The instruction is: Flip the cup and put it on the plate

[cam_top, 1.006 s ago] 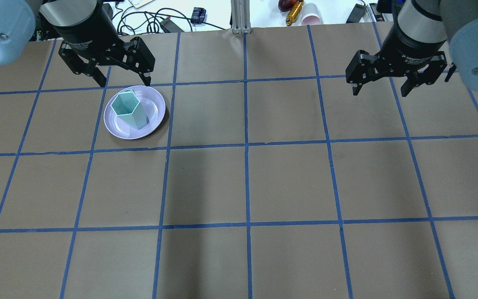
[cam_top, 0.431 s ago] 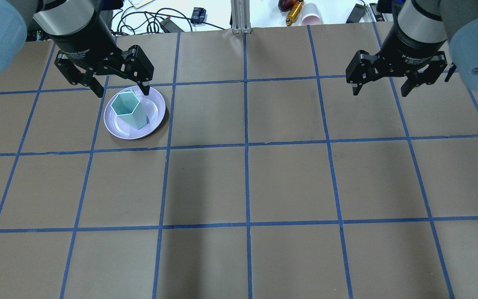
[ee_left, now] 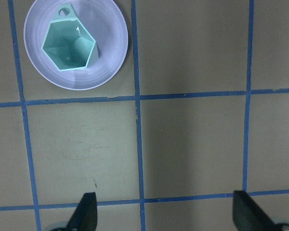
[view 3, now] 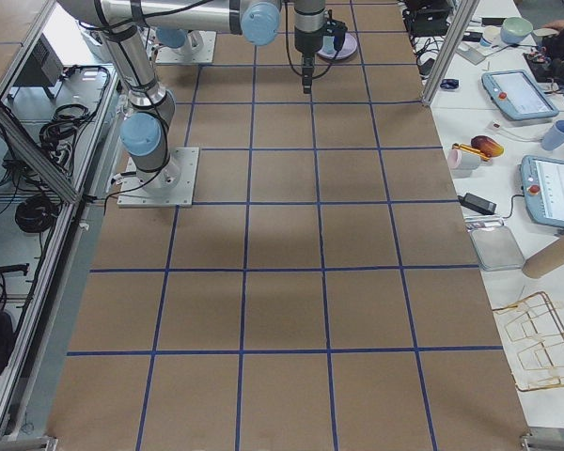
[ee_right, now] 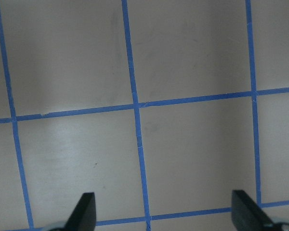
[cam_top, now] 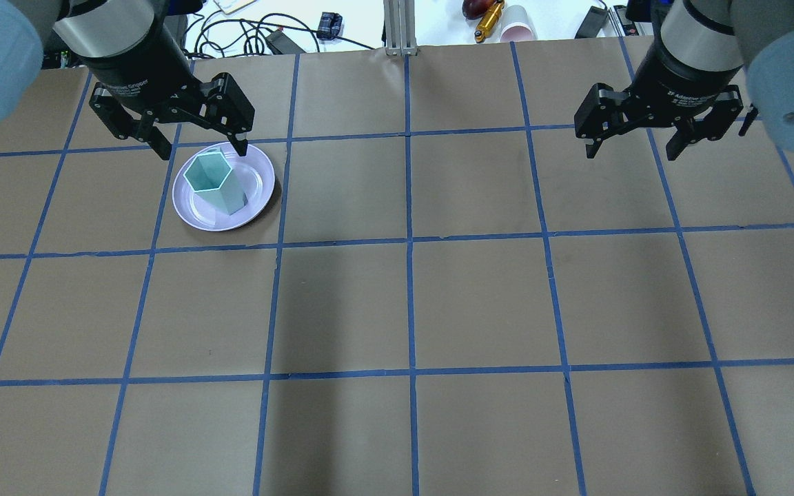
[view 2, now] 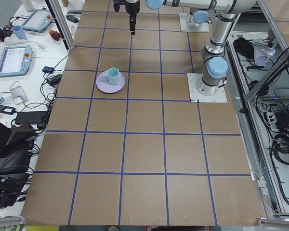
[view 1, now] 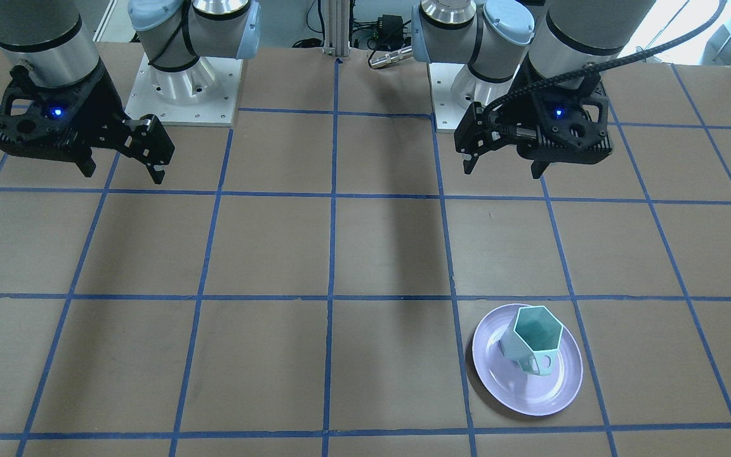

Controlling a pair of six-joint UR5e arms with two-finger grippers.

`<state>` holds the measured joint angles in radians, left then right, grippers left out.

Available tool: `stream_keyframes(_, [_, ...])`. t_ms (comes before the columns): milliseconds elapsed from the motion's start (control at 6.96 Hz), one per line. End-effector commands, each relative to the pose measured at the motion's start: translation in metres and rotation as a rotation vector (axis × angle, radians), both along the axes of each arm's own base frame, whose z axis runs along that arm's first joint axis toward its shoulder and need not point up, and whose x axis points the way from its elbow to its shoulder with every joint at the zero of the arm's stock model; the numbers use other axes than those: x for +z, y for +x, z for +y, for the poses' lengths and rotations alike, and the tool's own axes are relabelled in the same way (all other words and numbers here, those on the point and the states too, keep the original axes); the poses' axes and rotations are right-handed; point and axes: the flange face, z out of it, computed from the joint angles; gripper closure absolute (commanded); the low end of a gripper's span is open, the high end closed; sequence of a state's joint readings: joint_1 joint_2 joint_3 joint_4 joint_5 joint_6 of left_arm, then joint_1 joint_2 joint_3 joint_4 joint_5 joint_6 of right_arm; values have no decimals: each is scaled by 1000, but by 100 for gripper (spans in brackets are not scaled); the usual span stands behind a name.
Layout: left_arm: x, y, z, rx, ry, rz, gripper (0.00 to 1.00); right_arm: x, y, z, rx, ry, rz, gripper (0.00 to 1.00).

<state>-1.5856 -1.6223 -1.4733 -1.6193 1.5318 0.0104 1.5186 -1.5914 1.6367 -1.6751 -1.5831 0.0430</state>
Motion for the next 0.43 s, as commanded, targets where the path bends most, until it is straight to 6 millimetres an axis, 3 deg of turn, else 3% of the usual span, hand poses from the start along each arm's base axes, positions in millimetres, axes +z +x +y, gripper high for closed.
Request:
stream_keyframes(0, [0,1,-1,-4,-4,-1,0,0,0,0,0,-1,-1,0])
stream_keyframes(288, [0,1,-1,-4,-6,1,0,0,0,0,0,1,-2,0])
